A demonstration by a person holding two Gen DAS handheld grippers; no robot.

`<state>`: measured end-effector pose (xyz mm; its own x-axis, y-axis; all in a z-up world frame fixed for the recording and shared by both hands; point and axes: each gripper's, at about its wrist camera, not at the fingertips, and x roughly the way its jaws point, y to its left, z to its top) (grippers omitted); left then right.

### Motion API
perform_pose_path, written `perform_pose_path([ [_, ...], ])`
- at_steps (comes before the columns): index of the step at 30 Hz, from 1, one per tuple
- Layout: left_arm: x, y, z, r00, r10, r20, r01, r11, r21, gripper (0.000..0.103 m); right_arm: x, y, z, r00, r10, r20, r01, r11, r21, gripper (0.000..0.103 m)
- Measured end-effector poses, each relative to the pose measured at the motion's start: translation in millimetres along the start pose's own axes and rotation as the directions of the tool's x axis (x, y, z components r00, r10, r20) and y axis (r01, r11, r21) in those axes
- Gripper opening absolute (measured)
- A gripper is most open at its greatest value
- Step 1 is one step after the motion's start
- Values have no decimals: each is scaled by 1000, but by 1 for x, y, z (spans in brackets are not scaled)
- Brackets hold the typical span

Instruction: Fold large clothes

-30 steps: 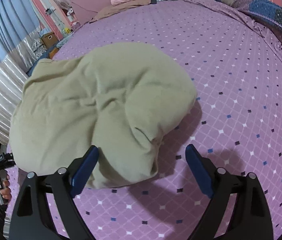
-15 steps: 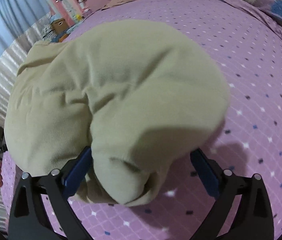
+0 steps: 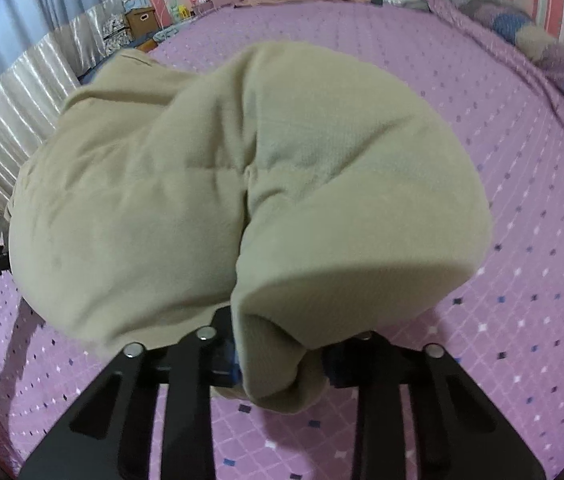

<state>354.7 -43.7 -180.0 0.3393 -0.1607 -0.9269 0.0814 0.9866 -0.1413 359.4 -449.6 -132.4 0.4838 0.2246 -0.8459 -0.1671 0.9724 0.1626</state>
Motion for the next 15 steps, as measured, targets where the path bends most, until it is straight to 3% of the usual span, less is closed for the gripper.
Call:
perform_pose_path([
  [4,-28,-23,-2,999,-2,51,0,1000,24,30,-48,16,2,995,26,98,-23,999,-36,25],
  [8,-71,-71,-20,993,0,121,-14,993,117,29,-102,37,-11,985,24,171,-4,993,-114,25],
  [11,-96,-102,-46,989,-14,147,-11,986,166,29,-142,47,-41,978,-11,207,48,984,-172,25],
  [15,-111,-131,-98,989,-56,140,27,979,200,29,-188,35,-95,976,-31,215,65,986,-155,25],
])
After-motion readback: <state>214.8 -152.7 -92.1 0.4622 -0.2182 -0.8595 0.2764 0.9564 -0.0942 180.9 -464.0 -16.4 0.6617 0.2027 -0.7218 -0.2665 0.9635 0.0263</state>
